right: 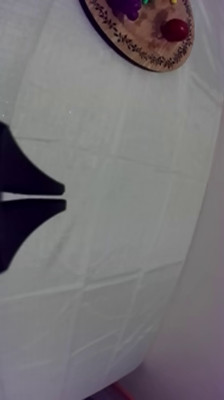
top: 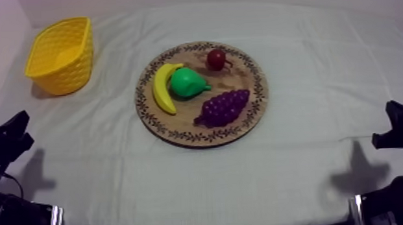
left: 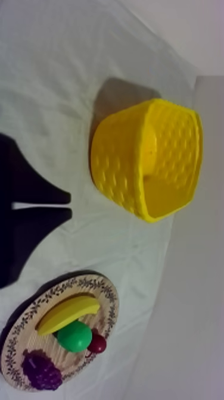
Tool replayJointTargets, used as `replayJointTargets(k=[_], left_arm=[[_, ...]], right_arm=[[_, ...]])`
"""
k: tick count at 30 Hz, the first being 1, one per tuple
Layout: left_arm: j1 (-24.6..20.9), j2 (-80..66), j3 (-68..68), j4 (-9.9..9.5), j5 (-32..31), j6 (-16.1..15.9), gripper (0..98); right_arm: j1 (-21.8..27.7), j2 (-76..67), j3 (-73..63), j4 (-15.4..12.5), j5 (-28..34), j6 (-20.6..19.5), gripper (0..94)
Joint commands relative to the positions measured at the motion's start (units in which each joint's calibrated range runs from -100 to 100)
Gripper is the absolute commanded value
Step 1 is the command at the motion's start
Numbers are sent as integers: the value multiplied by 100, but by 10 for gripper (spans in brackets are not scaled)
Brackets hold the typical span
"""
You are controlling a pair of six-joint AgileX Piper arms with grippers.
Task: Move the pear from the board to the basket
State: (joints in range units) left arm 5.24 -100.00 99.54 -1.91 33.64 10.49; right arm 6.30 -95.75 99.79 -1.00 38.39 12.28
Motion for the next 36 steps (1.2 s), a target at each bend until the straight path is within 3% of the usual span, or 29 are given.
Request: replayJointTargets(k=[1,18,22,32,36], left_arm=[[-6,0,1,-7,-1,-265,0],[-53,0,1,-7,-1,-301,0],[-85,233,-3,22,-243,-308,0],[-73,1956,-1410,91,-562,-631,0],[-77,2683,-2340,246,-376,-917,0]], right_arm=[[-2,-1,-1,0,0,1,3],[-2,-1,-1,0,0,1,3],[-2,-1,-1,0,0,-1,3],[-2,-1,-1,0,0,-2,3],[-2,-1,-1,0,0,-2,3]])
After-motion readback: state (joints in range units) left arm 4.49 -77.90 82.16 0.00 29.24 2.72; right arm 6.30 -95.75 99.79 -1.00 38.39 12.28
